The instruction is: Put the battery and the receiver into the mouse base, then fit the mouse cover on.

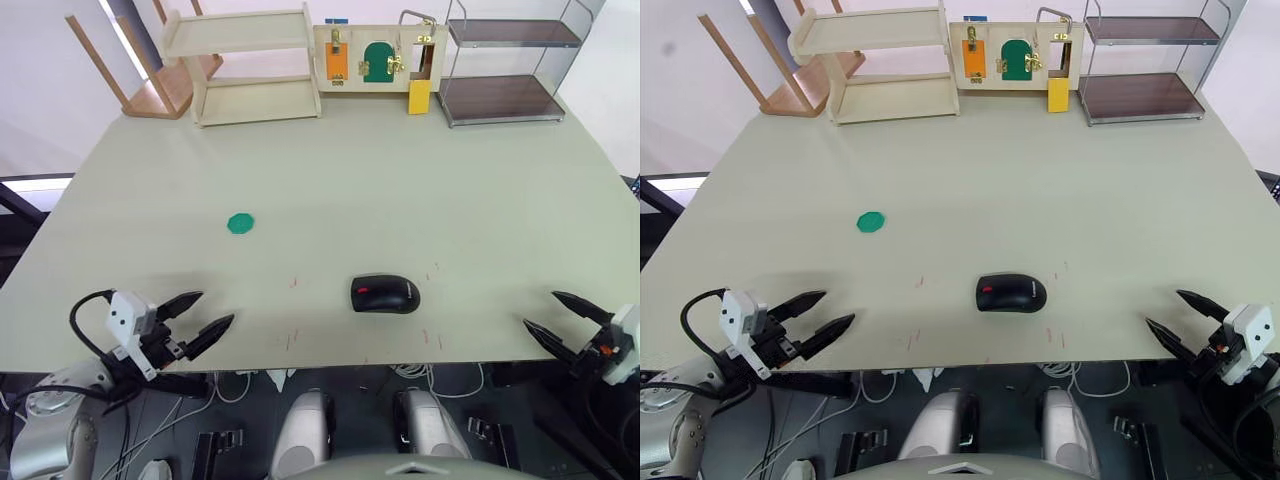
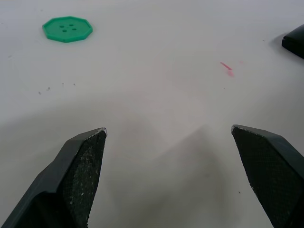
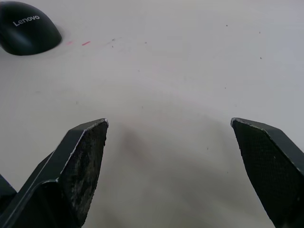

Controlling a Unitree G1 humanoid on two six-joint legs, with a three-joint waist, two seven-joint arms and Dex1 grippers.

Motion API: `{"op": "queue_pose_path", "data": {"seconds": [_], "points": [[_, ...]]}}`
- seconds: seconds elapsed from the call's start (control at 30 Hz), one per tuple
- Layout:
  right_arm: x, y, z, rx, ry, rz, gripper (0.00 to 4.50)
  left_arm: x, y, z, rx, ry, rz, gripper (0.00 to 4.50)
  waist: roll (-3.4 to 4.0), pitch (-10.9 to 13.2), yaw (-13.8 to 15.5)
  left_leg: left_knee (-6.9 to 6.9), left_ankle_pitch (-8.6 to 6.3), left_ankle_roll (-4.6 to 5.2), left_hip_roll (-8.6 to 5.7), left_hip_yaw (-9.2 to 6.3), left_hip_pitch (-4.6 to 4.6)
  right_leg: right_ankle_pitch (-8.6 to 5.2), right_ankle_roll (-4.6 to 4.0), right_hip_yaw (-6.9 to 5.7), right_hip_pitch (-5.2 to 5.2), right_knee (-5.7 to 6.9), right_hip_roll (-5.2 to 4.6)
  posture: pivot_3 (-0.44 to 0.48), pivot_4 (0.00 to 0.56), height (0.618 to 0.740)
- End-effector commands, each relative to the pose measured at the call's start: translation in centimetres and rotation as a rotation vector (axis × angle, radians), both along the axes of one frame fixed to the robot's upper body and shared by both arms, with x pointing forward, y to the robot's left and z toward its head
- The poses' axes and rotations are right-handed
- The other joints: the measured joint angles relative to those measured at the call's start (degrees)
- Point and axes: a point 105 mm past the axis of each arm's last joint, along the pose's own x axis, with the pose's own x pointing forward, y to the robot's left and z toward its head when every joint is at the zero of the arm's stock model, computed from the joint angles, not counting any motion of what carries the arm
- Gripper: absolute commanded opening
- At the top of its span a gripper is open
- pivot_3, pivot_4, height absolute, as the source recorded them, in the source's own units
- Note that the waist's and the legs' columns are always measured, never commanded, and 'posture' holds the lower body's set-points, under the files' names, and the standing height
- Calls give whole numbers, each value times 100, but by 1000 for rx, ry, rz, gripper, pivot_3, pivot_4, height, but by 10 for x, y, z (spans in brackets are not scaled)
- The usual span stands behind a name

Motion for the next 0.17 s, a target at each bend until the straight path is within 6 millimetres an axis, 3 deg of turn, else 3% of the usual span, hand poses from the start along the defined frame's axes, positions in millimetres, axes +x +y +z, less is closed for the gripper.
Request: {"op": "queue_pose_path", "data": {"seconds": [0.03, 0.17], "points": [[0, -5, 9, -6, -38, -9, 4364, 3, 6, 8, 36, -34, 19, 4500, 0, 0, -4, 0, 0, 0, 1, 2, 1, 0, 0, 2, 0, 0, 0, 0, 150, 740], [-4, -2, 7, -3, -28, 2, 4364, 3, 8, 5, 96, -26, 19, 4500, 0, 0, -4, -4, 0, 0, 2, 4, 2, 1, -2, 3, -1, 0, 0, 0, 150, 740]]}}
